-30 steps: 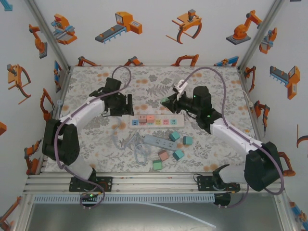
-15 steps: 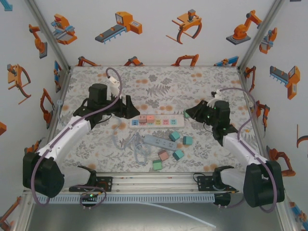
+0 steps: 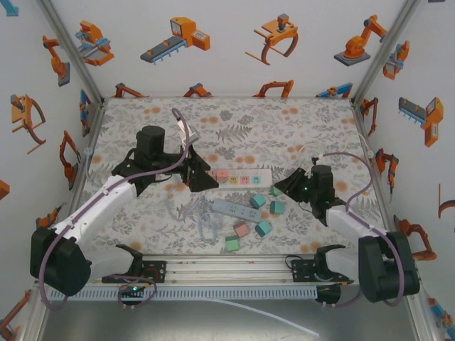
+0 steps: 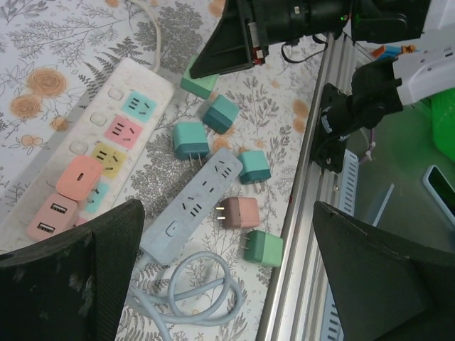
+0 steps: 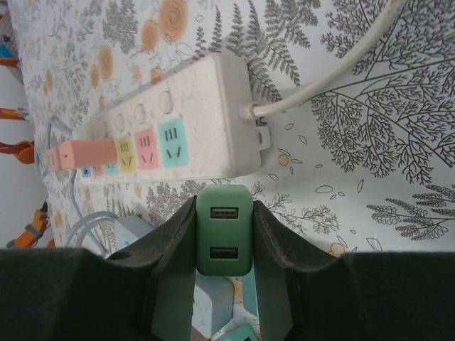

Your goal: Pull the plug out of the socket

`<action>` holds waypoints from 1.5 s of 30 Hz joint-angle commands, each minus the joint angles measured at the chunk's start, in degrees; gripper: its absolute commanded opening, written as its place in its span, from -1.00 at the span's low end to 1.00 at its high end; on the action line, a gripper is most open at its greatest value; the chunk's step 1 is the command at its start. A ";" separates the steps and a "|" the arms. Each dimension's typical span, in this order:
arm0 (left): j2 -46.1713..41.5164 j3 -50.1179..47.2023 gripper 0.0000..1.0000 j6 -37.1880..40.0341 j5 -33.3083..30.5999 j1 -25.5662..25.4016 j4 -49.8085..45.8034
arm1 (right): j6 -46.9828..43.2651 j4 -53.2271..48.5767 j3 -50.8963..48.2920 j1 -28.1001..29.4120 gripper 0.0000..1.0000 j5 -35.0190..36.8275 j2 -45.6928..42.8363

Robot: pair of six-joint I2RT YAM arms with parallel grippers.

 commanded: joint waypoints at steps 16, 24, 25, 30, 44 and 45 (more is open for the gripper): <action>-0.15 2.05 0.94 4.93 1.84 -1.10 -3.66 | 0.75 -2.71 0.58 -0.07 -0.18 4.19 7.43; 0.04 2.53 0.94 5.52 0.84 -1.27 -4.83 | -1.35 -8.21 1.43 -0.07 0.04 7.11 3.61; 0.03 2.49 0.94 5.63 0.58 -1.32 -4.92 | -1.82 -9.22 1.69 -0.13 0.06 7.56 2.92; -0.14 2.84 0.94 5.98 -2.33 -1.42 -6.31 | -2.84 -12.75 2.68 -0.07 0.07 9.80 -1.12; -5.80 -0.37 0.94 3.55 -20.72 -1.37 -3.58 | -19.58 -15.46 8.94 7.25 0.06 18.48 -19.03; -6.43 -0.83 0.94 3.34 -22.76 -1.37 -3.24 | -22.49 -14.16 9.18 8.99 0.06 19.23 -19.70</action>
